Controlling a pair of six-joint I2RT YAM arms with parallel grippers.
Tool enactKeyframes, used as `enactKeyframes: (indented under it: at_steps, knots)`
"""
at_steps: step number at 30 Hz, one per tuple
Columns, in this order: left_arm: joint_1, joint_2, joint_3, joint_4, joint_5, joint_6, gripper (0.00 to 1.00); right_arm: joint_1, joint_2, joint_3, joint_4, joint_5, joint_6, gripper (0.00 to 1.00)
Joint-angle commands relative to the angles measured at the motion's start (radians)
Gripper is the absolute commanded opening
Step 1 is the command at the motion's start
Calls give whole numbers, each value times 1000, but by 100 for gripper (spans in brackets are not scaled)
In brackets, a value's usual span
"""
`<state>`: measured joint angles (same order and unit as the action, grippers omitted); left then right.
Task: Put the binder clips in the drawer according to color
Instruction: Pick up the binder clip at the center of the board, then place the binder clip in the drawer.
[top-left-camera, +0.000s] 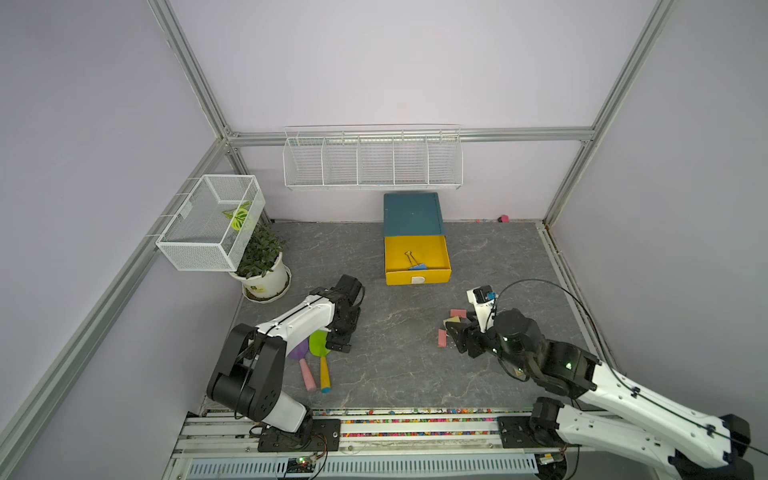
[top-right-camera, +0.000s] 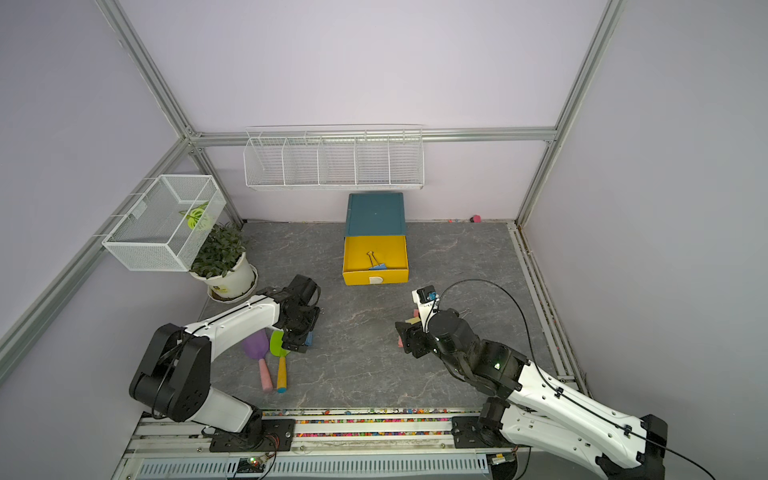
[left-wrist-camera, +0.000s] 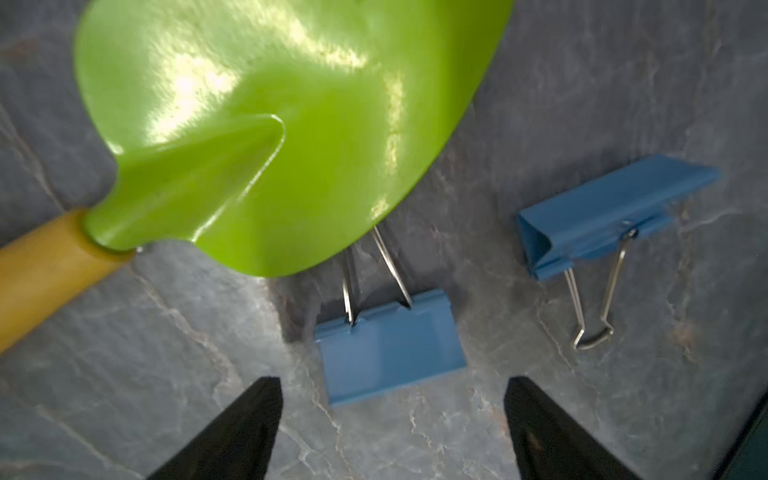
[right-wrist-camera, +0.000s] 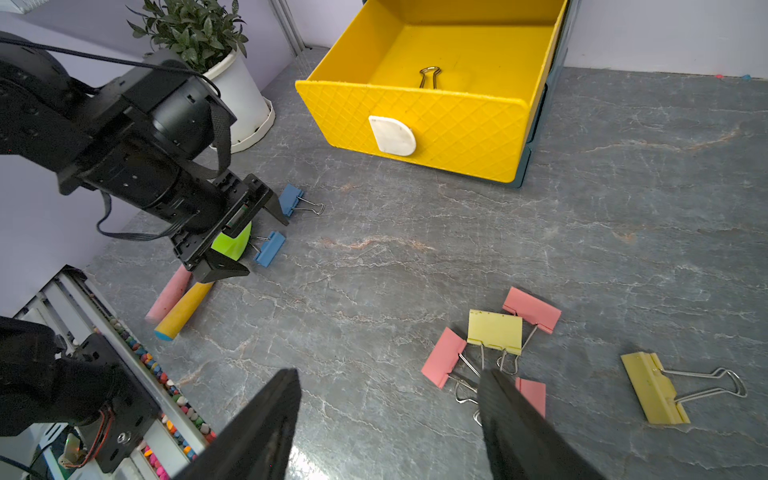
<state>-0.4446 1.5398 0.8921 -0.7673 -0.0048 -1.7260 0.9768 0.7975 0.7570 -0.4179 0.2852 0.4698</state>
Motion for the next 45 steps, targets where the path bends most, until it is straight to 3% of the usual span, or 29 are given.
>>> enactKeyframes:
  at_steps: [1,9,13,18,23,29,33,38,41,45]
  knots:
    - [11,26,18,-6,8,-104,88,-2,-6,-6,15,-17,-16,74]
    - [18,76,20,14,13,-109,77,-2,-18,-7,6,-1,-14,74]
    - [18,81,23,-1,7,-121,60,-1,-15,-7,5,0,-13,74]
    - [18,62,17,-1,1,-125,50,-2,-15,-10,7,6,-11,74]
    - [-9,8,54,-23,-6,-98,46,-2,-14,-11,7,3,-15,74]
    - [-118,-101,198,-138,-163,-85,46,-1,-33,-13,8,-1,-23,74]
    - [-167,-141,351,-148,-265,67,46,-3,-38,-6,4,1,-25,74]
    - [-212,-118,532,-67,-269,376,43,-3,-37,-3,7,6,-23,74]
    - [-242,-74,633,21,-188,603,40,-2,-33,-7,8,6,-18,74]
    - [-275,87,877,-95,-92,823,40,-2,-25,-2,10,2,-16,74]
